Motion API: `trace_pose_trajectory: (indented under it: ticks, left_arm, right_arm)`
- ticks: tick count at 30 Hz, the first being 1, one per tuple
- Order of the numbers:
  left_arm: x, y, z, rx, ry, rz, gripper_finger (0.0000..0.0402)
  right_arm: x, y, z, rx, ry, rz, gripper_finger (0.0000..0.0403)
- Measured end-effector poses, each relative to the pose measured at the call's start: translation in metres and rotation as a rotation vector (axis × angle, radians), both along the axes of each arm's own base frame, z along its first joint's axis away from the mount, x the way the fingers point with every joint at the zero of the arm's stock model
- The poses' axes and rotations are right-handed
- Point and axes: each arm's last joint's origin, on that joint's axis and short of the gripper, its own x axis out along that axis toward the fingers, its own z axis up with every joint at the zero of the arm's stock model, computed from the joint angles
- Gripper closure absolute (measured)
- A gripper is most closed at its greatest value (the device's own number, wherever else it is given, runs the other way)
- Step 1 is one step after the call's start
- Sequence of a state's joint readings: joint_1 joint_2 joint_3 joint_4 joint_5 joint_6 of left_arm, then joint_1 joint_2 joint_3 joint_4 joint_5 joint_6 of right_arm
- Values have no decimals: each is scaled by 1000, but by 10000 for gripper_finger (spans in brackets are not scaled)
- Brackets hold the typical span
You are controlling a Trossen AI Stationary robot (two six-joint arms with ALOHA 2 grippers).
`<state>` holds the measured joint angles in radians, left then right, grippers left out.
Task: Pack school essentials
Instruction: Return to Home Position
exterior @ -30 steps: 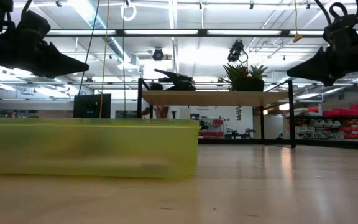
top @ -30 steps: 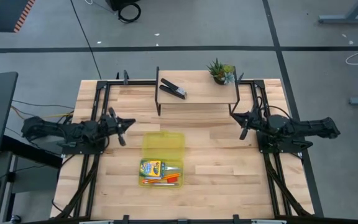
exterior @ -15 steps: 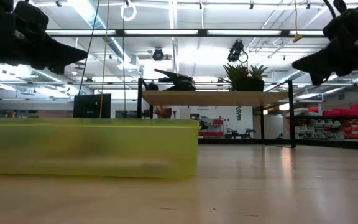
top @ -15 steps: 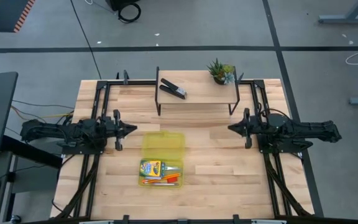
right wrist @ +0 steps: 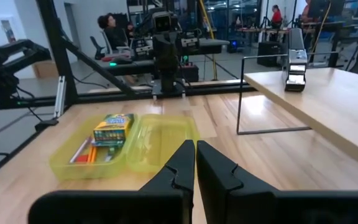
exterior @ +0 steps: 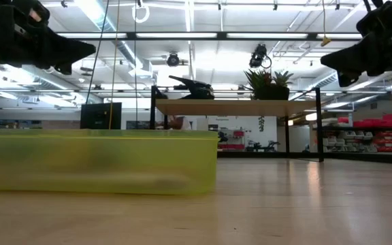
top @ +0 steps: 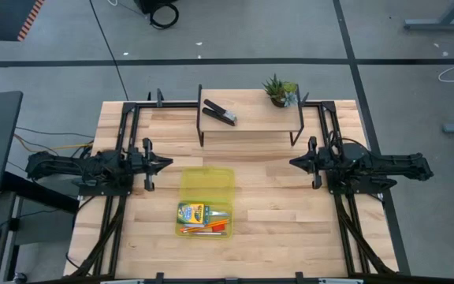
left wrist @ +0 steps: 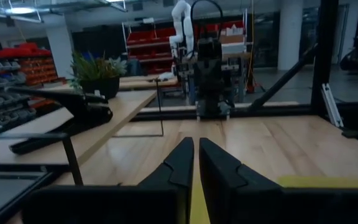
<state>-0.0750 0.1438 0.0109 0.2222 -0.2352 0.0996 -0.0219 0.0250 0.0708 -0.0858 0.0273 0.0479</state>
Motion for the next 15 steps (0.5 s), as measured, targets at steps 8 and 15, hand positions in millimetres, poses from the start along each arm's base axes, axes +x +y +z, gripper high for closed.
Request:
trace_pose_trajectory:
  ticks: [8,15]
  left_arm:
    - [0,0,0,19,1,1,372]
    - [0,0,0,12,4,0,363]
  right_arm:
    - [0,0,2,-28,-19,-1,380]
    - [0,0,1,9,-14,-2,380]
